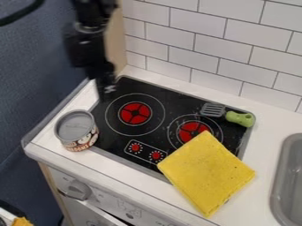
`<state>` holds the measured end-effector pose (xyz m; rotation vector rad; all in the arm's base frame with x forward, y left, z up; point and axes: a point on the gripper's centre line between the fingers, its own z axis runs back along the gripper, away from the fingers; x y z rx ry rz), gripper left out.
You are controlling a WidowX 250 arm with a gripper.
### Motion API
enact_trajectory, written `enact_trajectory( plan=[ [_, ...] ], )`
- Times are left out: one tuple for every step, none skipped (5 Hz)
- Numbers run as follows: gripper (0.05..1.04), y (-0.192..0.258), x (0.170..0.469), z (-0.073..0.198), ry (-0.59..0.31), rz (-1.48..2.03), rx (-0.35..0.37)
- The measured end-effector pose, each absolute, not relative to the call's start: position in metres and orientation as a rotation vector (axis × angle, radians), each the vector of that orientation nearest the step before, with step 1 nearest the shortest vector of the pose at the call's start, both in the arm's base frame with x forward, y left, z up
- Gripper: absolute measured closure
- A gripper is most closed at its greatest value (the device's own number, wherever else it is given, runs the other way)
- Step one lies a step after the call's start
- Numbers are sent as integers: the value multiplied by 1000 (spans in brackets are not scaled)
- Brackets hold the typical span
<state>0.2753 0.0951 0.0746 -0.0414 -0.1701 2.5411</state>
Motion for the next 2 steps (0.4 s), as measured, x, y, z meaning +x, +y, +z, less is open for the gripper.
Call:
enact_trajectory(
  plan=[
    [83, 120, 258, 80, -162, 2531, -38],
    [83, 148, 226, 67, -109, 2525, 8]
  ],
)
